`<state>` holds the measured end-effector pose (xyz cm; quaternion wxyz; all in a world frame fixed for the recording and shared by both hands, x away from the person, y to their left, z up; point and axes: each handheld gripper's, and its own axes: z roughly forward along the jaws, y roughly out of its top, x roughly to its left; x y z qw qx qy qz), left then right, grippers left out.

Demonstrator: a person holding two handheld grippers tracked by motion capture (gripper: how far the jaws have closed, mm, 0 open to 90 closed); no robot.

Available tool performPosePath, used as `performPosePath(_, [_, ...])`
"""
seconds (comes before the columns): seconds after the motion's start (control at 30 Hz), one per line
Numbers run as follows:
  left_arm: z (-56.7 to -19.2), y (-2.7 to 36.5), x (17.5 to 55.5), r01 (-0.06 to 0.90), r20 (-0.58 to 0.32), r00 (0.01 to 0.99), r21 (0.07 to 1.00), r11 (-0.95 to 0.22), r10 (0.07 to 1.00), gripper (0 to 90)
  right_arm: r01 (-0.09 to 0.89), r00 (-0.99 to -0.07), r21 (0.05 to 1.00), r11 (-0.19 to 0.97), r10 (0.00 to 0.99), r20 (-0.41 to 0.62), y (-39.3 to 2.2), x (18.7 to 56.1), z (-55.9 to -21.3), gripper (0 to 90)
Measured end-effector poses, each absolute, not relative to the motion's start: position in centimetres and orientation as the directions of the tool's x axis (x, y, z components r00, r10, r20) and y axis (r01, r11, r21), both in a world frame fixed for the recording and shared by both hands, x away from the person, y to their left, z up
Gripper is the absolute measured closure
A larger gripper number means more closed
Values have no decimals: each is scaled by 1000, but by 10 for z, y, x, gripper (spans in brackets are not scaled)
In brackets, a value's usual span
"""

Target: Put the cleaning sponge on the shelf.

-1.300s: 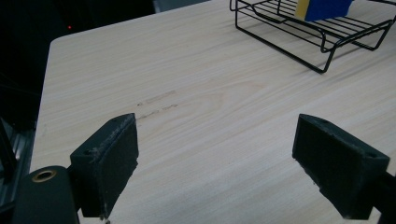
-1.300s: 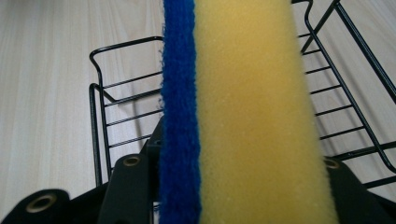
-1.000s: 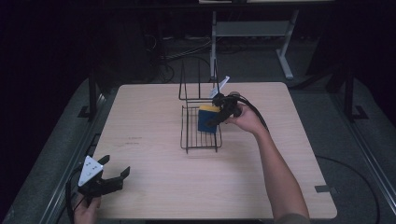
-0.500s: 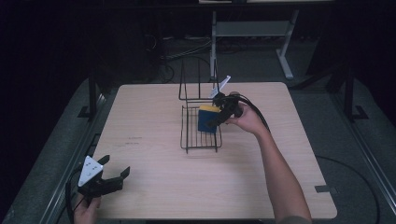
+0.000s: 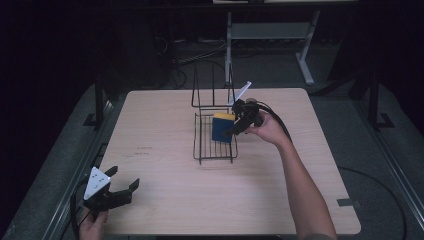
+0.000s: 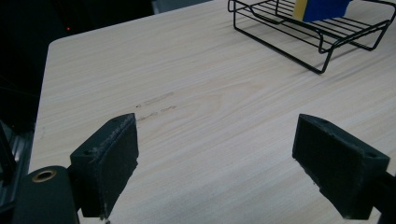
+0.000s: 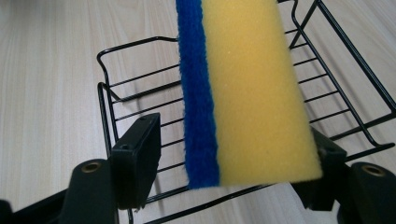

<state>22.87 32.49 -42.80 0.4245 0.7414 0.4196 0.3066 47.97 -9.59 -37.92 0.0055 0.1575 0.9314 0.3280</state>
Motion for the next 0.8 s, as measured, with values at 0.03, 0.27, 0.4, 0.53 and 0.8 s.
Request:
performPosePath(0.03, [-428, 324, 229, 363, 94, 460, 888, -283, 883, 139, 292, -950, 613, 734, 298, 96, -96, 479, -379, 315])
performPosePath(0.27, [-428, 323, 229, 363, 101, 463, 885, -292, 880, 139, 313, -944, 609, 729, 308, 116, -101, 476, -382, 286])
performPosePath(0.4, [-428, 323, 228, 361, 104, 463, 885, -294, 880, 139, 304, -947, 614, 728, 303, 109, -102, 473, -382, 287])
performPosePath(0.53, [-428, 323, 228, 363, 103, 464, 884, -295, 880, 139, 297, -949, 611, 733, 300, 102, -107, 471, -386, 284])
performPosePath(0.8, [-428, 321, 229, 361, 105, 467, 884, -298, 878, 139, 309, -945, 625, 717, 304, 119, -113, 463, -385, 274])
